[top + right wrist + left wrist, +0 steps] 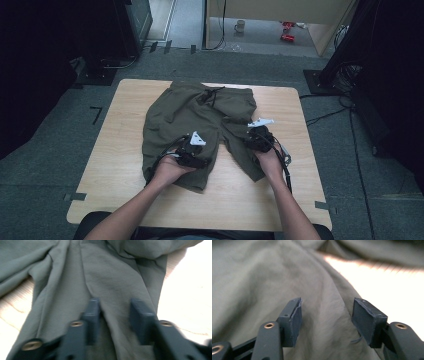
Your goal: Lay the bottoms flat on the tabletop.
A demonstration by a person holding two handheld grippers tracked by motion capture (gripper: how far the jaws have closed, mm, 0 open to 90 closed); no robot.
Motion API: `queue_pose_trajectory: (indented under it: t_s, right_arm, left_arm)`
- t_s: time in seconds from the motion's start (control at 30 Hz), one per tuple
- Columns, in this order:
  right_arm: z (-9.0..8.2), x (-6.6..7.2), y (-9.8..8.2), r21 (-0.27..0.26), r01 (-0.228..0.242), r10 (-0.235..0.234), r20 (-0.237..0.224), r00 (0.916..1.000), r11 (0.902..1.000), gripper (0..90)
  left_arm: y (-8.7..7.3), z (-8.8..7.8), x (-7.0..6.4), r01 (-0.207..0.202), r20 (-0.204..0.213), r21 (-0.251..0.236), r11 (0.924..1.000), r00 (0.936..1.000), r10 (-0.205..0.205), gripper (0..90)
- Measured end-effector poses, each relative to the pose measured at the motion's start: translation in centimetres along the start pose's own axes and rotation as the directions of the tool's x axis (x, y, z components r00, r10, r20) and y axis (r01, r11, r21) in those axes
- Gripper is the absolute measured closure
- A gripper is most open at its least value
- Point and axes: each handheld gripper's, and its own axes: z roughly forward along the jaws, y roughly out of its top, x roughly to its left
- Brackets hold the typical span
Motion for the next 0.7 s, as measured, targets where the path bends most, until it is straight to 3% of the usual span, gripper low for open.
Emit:
queue_pose_trajectory:
  t_s: [0.03, 0.1, 0.13, 0.2, 0.27, 0.3, 0.43, 0.7]
  right_arm:
    - [0.0, -0.1, 0.0, 0.004, 0.000, 0.000, 0.003, 1.0000, 1.0000, 75.1]
    - [-0.2, -0.2, 0.1, 0.009, 0.010, -0.011, 0.012, 0.9999, 0.9999, 85.0]
    - [-0.6, -0.2, 0.2, 0.006, 0.016, -0.016, 0.021, 0.9997, 0.9999, 87.7]
    - [-1.2, -0.5, 0.4, -0.001, -0.002, 0.002, 0.017, 0.9998, 1.0000, 88.0]
    - [-1.8, -0.8, 0.4, -0.008, -0.026, 0.026, 0.015, 0.9995, 0.9996, 88.1]
    - [-1.8, -0.8, 0.4, -0.008, -0.026, 0.026, 0.015, 0.9995, 0.9996, 88.1]
    - [-4.1, -2.7, -0.2, -0.051, -0.112, 0.113, 0.002, 0.9936, 0.9924, 87.9]
    - [-5.7, -4.4, -2.2, -0.036, -0.169, 0.169, 0.004, 0.9856, 0.9850, 87.8]
  left_arm:
    - [-0.2, 0.0, -0.1, -0.019, -0.019, -0.009, 0.9998, 0.9997, 0.019, 47.4]
    - [-0.3, -0.2, 0.0, -0.020, -0.014, -0.017, 0.9996, 0.9997, 0.020, 55.2]
    - [-0.4, -0.3, 0.1, -0.023, -0.010, -0.021, 0.9995, 0.9997, 0.023, 68.2]
    - [-0.6, -0.7, 0.4, -0.019, -0.023, -0.005, 0.9998, 0.9996, 0.019, 81.0]
    - [-0.7, -1.2, 0.7, -0.007, -0.020, 0.022, 0.9997, 0.9998, 0.007, 87.8]
    - [-0.7, -1.2, 0.7, -0.007, -0.020, 0.022, 0.9997, 0.9998, 0.007, 88.7]
    - [-1.1, -2.6, 1.8, 0.037, 0.013, 0.037, 0.9986, 0.9992, -0.037, 89.5]
    - [-2.9, -5.7, 3.6, 0.107, 0.036, 0.010, 0.9943, 0.9936, -0.107, 89.8]
